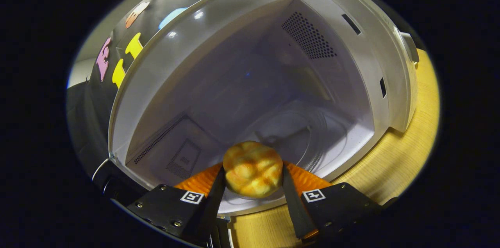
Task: Open the microwave, put the food inside, and close the microwave door.
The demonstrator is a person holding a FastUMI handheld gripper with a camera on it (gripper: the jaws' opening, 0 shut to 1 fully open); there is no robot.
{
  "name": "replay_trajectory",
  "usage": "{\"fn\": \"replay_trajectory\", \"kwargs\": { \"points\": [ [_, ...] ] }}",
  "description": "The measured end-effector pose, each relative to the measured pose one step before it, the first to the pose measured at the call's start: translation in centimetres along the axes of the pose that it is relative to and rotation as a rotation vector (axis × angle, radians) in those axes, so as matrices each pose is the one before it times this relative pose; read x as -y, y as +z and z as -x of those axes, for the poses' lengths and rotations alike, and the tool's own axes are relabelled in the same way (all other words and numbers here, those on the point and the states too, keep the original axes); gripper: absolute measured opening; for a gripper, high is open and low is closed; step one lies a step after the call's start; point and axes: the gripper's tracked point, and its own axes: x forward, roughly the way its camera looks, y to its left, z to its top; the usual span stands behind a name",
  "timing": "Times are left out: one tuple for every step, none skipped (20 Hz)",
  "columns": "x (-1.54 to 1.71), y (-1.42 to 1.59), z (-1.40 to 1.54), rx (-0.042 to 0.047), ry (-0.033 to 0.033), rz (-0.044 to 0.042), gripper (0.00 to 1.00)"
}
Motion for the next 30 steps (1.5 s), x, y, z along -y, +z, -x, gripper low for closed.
{"fn": "replay_trajectory", "kwargs": {
  "points": [
    [-0.256, 0.103, -0.098, 0.00478, 0.00275, 0.00049, 0.77],
    [-0.151, 0.080, -0.069, 0.00883, 0.00189, 0.00283, 0.80],
    [0.070, 0.164, 0.246, 0.00324, -0.00705, 0.01313, 0.85],
    [0.119, 0.021, 0.080, 0.00249, -0.00727, 0.01547, 0.88],
    [-0.157, -0.075, 0.165, -0.00023, 0.00400, 0.00944, 0.93],
    [-0.003, -0.089, 0.160, -0.00366, -0.00126, 0.00726, 0.93],
    [0.040, 0.057, 0.149, -0.00285, 0.00384, 0.00563, 0.97],
    [-0.012, 0.114, 0.299, -0.00010, -0.00072, 0.00661, 0.97],
    [-0.038, 0.140, 0.395, 0.00315, 0.00162, 0.00487, 0.97],
    [-0.037, 0.276, 0.518, 0.00700, 0.00289, 0.00435, 0.97],
    [-0.105, 0.342, 0.637, 0.00731, 0.00351, 0.00751, 0.97],
    [-0.076, 0.377, 0.814, 0.00536, 0.00276, 0.01049, 0.97],
    [-0.142, 0.315, 0.767, 0.00409, 0.00721, 0.00919, 0.97],
    [-0.226, 0.325, 0.942, 0.00092, 0.00889, 0.01208, 0.97],
    [-0.257, 0.330, 1.075, 0.00471, 0.00785, 0.01703, 0.97],
    [-0.289, 0.516, 1.143, 0.00681, 0.00631, 0.02008, 0.97],
    [-0.351, 0.492, 1.214, 0.00845, 0.00736, 0.02142, 0.97],
    [-0.361, 0.610, 1.232, 0.00929, 0.00699, 0.01860, 0.97],
    [-0.469, 0.697, 1.232, 0.01108, 0.00955, 0.01544, 0.97],
    [-0.536, 0.906, 0.838, 0.01285, 0.00762, 0.01395, 0.97],
    [-0.573, 0.847, 1.254, 0.01308, 0.00886, 0.01219, 0.97],
    [-0.624, 0.750, 1.270, 0.01283, 0.01146, 0.01102, 0.97],
    [-0.560, 0.695, 1.220, 0.01073, 0.01018, 0.01081, 0.97],
    [-0.604, 0.631, 1.246, 0.01101, 0.00732, 0.01449, 0.97],
    [-0.563, 0.652, 1.270, 0.01007, 0.00591, 0.01961, 0.97],
    [-0.746, 0.533, 1.223, 0.00777, 0.00967, 0.01868, 0.97],
    [-0.853, 0.433, 1.126, 0.00360, 0.01416, 0.01529, 0.97],
    [-0.898, 0.512, 1.178, 0.00617, 0.01521, 0.01350, 0.97],
    [-1.008, 0.526, 1.147, 0.00635, 0.01328, 0.01370, 0.97],
    [-1.127, 0.427, 1.000, 0.00683, 0.01986, 0.01599, 0.97]
  ]
}}
